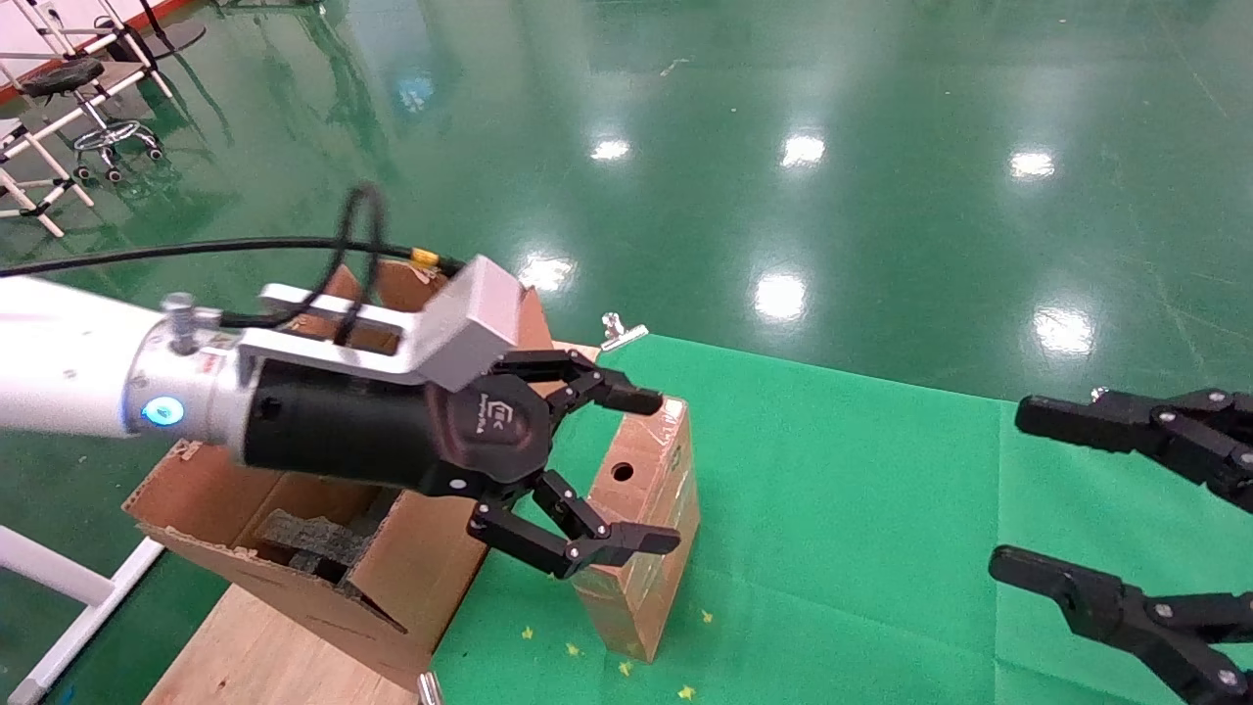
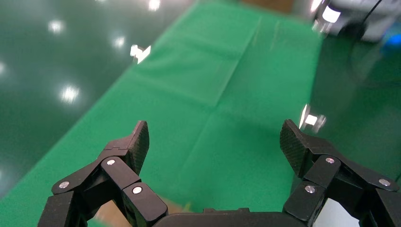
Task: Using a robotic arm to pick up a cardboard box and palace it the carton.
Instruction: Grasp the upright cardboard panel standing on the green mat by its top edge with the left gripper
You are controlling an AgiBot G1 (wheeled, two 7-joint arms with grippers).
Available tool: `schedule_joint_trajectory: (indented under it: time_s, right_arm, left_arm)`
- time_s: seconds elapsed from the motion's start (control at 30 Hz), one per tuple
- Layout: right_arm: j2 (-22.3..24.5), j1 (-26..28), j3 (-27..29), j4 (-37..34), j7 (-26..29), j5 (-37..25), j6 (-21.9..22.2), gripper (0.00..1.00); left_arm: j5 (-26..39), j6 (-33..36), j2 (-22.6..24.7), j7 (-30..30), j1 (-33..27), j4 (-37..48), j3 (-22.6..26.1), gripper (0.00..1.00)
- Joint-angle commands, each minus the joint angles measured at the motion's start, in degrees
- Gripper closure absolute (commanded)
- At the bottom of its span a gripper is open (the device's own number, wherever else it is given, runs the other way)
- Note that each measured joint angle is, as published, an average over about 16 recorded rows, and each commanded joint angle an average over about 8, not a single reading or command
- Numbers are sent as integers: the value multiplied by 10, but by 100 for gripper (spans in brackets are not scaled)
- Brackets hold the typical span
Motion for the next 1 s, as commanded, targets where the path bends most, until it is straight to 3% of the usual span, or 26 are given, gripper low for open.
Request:
schedule_joint_trajectory:
  time_s: [0.03, 0.3, 0.7, 1.0]
  right_arm:
    - [0, 0, 0, 0, 0, 0, 0, 100]
    - [0, 0, 0, 0, 0, 0, 0, 100]
    - [0, 0, 0, 0, 0, 0, 0, 100]
    - [0, 0, 0, 0, 0, 0, 0, 100]
  left_arm:
    - [35, 4, 4, -29, -24, -1, 17, 0]
    - [122, 16, 22, -102, -63, 3, 63, 0]
    - [151, 27, 36, -125, -87, 8, 81, 0]
    - [244, 48, 95, -246, -183, 21, 145, 0]
